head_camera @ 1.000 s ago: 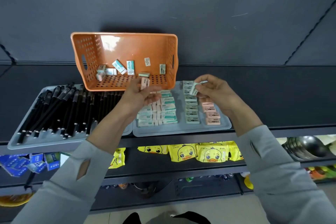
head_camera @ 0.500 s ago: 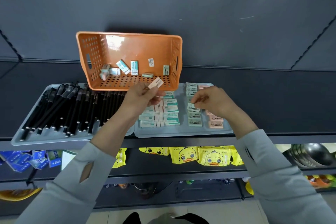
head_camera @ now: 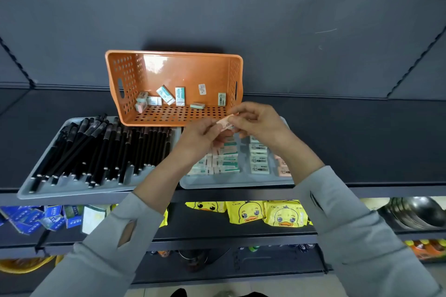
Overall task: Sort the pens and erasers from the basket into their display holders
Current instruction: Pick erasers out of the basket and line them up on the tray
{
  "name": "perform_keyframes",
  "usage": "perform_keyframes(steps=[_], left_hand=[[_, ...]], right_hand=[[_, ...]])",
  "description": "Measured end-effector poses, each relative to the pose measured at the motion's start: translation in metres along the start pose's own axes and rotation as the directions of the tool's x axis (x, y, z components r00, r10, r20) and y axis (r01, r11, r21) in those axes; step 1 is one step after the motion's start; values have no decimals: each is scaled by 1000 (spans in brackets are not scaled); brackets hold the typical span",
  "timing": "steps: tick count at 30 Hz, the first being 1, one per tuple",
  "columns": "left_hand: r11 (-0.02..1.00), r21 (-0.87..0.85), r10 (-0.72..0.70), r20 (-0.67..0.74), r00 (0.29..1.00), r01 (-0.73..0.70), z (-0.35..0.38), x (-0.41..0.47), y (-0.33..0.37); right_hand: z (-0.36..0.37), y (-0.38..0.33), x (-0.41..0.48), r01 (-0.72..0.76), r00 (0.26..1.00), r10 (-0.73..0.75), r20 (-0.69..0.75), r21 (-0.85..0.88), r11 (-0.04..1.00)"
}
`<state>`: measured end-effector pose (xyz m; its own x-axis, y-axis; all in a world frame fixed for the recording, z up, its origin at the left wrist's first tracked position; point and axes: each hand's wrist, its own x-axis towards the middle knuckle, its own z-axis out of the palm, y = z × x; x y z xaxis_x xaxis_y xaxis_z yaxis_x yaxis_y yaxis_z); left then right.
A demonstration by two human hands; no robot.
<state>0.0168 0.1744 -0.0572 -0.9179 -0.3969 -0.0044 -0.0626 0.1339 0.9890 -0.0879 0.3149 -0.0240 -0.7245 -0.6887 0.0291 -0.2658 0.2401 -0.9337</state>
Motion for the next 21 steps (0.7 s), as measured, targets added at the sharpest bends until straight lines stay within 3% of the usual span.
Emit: perform_keyframes(steps=[4,8,11,15,21], left_hand=[[990,131,53,-48,997,-47,8,6,2],[895,400,223,-21,975,-196,19,12,-3],[834,486,271,51,961,-261,35,13,-1],[664,650,334,183,925,-369,57,19,-1],[503,781,300,244,922,-370,66,24,-10]], right_hand=[[-33,4,1,-40,994,52,-100,120,992],[-72,23,-6,-87,974,97,-205,61,994],[-88,37,-13,-137,970,135,-204,3,991],[-93,46,-21,-188,962,195,-191,54,981],[-103,54,-20,-180,972,180,-149,16,984]])
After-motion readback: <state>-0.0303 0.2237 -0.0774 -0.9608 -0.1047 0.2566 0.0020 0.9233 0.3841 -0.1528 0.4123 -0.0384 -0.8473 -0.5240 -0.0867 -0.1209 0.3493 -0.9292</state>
